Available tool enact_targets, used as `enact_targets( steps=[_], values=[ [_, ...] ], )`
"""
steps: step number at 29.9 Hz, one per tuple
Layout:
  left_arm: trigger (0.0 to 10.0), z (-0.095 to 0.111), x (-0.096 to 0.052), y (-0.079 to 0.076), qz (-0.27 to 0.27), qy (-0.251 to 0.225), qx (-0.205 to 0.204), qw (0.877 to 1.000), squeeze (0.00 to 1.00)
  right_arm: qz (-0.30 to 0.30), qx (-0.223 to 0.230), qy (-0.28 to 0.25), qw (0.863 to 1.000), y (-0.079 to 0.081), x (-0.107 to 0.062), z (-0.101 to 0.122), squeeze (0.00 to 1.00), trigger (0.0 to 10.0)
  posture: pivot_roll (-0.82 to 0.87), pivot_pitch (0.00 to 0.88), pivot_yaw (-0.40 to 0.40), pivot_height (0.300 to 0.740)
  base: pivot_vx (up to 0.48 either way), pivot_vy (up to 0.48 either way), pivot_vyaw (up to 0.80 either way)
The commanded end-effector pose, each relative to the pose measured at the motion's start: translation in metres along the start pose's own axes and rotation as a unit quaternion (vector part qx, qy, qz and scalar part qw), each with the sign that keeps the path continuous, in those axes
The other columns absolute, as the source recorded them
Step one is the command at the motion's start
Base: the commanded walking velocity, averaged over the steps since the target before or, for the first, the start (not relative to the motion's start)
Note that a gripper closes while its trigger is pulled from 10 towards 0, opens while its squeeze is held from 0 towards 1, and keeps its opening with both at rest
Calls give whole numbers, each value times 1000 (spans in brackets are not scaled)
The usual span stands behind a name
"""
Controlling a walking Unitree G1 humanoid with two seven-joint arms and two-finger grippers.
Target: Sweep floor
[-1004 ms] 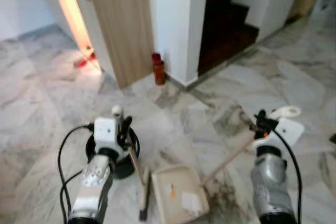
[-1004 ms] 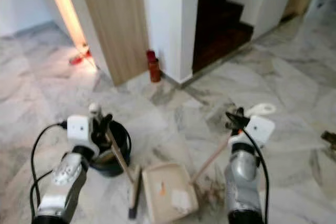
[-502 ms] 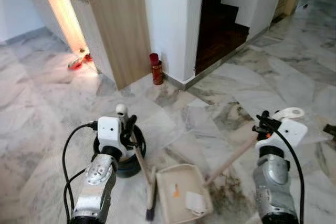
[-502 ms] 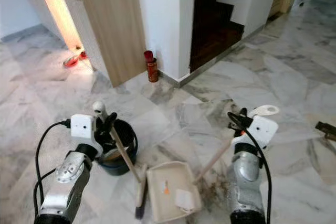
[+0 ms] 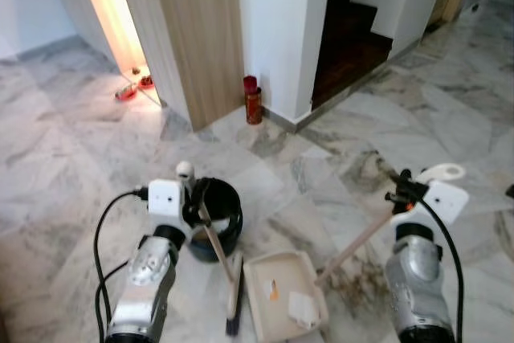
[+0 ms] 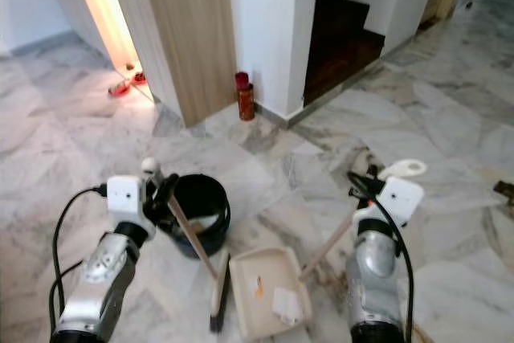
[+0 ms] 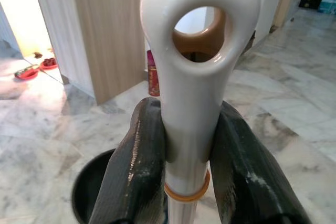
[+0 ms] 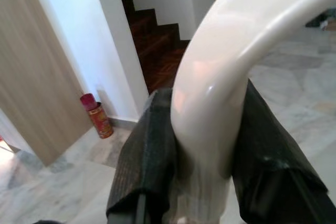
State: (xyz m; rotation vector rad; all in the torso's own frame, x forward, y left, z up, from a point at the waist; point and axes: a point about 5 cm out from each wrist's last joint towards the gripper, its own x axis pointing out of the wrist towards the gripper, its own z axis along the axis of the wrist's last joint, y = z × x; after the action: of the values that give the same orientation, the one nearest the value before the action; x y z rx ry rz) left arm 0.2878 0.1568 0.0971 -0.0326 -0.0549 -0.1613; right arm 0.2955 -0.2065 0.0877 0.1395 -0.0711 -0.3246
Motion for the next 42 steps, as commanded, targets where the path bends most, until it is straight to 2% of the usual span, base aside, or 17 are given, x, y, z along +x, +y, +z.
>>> enact_targets(
  steps=[1,14,28,42],
  values=[
    [10000,11,3,-1,-5,-23,4,1000,0,-4,17,-20,1000,0,3,9,0,10000,15,0,43,740,0,296,0],
    [10000,10,2,-2,-8,-21,6,1000,0,-2,18,-20,1000,0,3,9,0,10000,13,0,43,740,0,295,0],
    [10000,8,7,-2,5,-21,-1,1000,0,8,5,-32,999,-6,6,20,0,10000,-6,0,16,740,0,295,0],
    [10000,9,11,0,6,-23,0,1000,0,18,3,-33,999,-3,-3,25,0,10000,-14,0,26,740,0,295,0]
  ],
)
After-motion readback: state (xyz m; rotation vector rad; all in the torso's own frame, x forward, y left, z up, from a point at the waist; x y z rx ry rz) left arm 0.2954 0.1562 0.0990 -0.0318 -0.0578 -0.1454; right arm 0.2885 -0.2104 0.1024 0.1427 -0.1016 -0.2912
